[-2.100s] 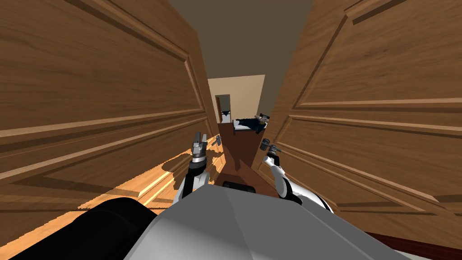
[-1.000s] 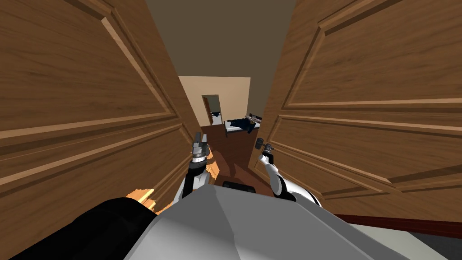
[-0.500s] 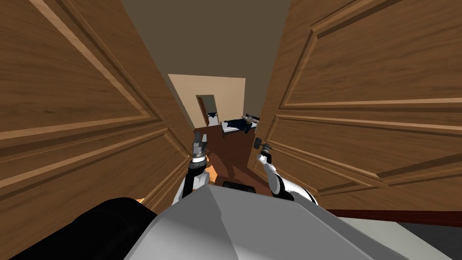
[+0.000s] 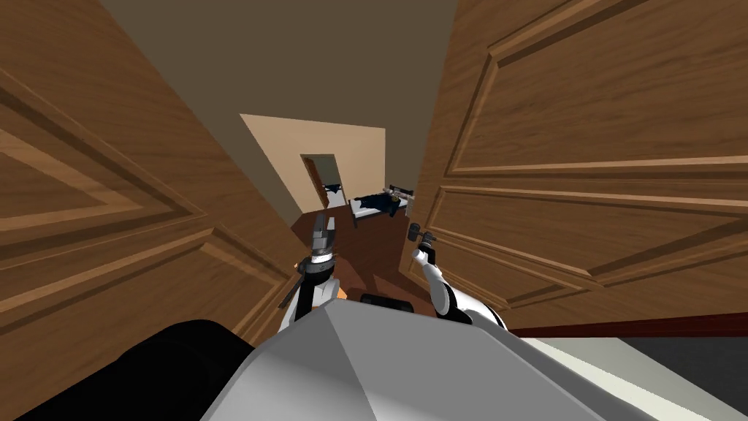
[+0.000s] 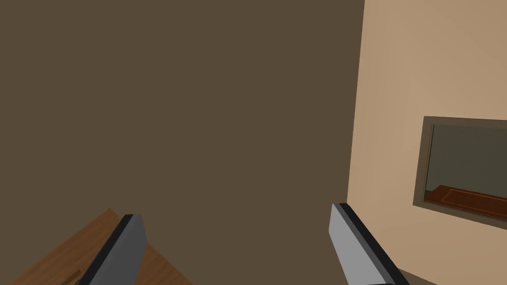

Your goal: Push the door open

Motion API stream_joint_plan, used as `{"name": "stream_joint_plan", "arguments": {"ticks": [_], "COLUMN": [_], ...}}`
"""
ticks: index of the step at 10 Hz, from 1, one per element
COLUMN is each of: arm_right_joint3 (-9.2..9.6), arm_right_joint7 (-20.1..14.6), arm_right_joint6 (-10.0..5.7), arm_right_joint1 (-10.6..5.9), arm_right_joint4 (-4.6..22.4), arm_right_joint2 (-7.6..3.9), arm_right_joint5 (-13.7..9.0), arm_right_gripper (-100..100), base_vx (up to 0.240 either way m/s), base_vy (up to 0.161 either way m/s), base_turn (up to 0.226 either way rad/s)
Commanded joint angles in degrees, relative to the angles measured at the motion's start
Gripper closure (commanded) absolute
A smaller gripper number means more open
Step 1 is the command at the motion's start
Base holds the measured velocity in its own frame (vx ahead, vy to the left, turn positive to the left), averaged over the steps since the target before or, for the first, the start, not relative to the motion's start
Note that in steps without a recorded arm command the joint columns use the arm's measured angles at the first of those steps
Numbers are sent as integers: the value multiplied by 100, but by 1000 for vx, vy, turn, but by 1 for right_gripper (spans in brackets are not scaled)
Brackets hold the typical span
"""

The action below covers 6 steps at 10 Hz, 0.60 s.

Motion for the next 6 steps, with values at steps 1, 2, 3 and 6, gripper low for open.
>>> {"name": "stream_joint_plan", "arguments": {"ticks": [1, 2, 3, 6], "arm_right_joint3": [-14, -14, -14, -144], "arm_right_joint7": [58, 82, 100, 179], "arm_right_joint6": [-47, -56, -63, -107], "arm_right_joint1": [-34, -46, -55, -14], "arm_right_joint4": [-1, -1, -1, -23], "arm_right_joint2": [50, 96, 131, -77], "arm_right_joint5": [1, 2, 3, -57], "arm_right_gripper": [100, 100, 100, 100], "base_vx": [154, 145, 150, 82], "base_vy": [85, 104, 108, 19], "base_turn": [-152, -165, -137, -66]}}
